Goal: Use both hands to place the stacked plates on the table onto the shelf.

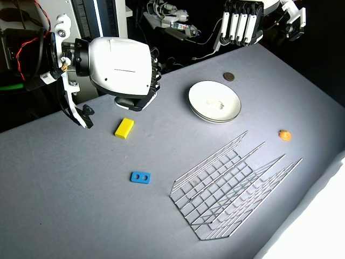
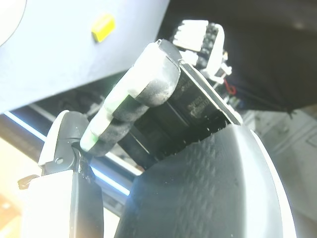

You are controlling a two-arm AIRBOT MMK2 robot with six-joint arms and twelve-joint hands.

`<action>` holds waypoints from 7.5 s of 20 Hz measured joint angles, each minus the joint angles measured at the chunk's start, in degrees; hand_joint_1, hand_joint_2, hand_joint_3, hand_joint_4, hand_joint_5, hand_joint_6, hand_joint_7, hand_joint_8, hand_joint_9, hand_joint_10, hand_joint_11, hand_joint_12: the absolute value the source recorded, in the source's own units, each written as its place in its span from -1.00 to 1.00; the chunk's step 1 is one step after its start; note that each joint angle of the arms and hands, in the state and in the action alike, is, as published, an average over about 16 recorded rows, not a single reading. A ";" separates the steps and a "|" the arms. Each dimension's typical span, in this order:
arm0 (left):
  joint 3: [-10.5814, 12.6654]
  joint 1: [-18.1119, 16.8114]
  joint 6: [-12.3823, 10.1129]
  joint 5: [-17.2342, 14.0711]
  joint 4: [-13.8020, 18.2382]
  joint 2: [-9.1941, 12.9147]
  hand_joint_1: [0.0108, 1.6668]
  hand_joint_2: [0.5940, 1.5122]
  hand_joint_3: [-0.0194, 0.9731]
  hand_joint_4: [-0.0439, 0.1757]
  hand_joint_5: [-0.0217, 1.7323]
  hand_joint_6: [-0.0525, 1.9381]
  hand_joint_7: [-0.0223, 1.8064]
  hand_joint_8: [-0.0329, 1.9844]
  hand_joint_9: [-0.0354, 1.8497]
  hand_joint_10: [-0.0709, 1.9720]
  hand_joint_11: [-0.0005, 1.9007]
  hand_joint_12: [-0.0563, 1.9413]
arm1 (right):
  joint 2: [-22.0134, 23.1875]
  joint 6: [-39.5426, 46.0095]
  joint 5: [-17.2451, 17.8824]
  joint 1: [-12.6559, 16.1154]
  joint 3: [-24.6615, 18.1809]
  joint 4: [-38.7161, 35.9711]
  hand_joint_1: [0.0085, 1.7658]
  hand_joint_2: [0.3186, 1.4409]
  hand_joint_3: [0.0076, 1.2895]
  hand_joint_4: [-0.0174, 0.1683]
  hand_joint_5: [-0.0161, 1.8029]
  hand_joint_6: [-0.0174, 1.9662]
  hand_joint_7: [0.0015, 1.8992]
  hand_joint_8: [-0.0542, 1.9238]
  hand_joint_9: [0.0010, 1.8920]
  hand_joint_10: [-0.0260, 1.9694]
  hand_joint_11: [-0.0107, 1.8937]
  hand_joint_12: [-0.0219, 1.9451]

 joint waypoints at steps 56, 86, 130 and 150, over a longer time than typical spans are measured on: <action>3.36 20.88 -6.02 17.12 9.13 -2.97 -0.99 0.23 -0.92 -0.59 -0.76 -0.95 -0.75 -0.95 -0.77 -0.92 -0.97 -0.58 | -5.51 5.77 -1.08 6.10 5.89 -13.52 0.42 0.26 -0.99 -0.86 -0.95 -0.96 -0.98 -0.94 -0.98 -0.97 -0.97 -0.49; 5.42 30.35 -5.11 21.02 4.18 -5.08 -0.99 0.26 -0.92 -0.61 -0.73 -0.95 -0.74 -0.95 -0.75 -0.93 -0.98 -0.53 | -9.28 0.75 -2.75 5.80 5.89 -19.57 0.41 0.30 -0.99 -0.77 -0.95 -0.96 -0.97 -0.94 -0.98 -0.97 -0.97 -0.88; -6.62 33.63 -5.74 37.88 -16.00 -8.61 -0.99 0.26 -0.93 -0.65 -0.74 -0.97 -0.76 -0.98 -0.74 -0.92 -0.98 -0.49 | -30.43 -39.13 -17.91 4.44 10.79 -0.05 0.43 0.18 -0.99 -0.77 -0.95 -0.96 -0.99 -0.94 -0.98 -0.97 -0.97 -0.58; -5.05 30.82 -5.38 37.41 -19.60 -8.22 -0.99 0.26 -0.92 -0.64 -0.74 -0.95 -0.73 -0.97 -0.74 -0.92 -0.98 -0.52 | -39.67 -44.44 -19.35 4.33 17.60 5.40 0.19 0.28 -0.99 -0.81 -0.28 -0.29 -0.24 -0.24 -0.26 -0.20 -0.53 0.58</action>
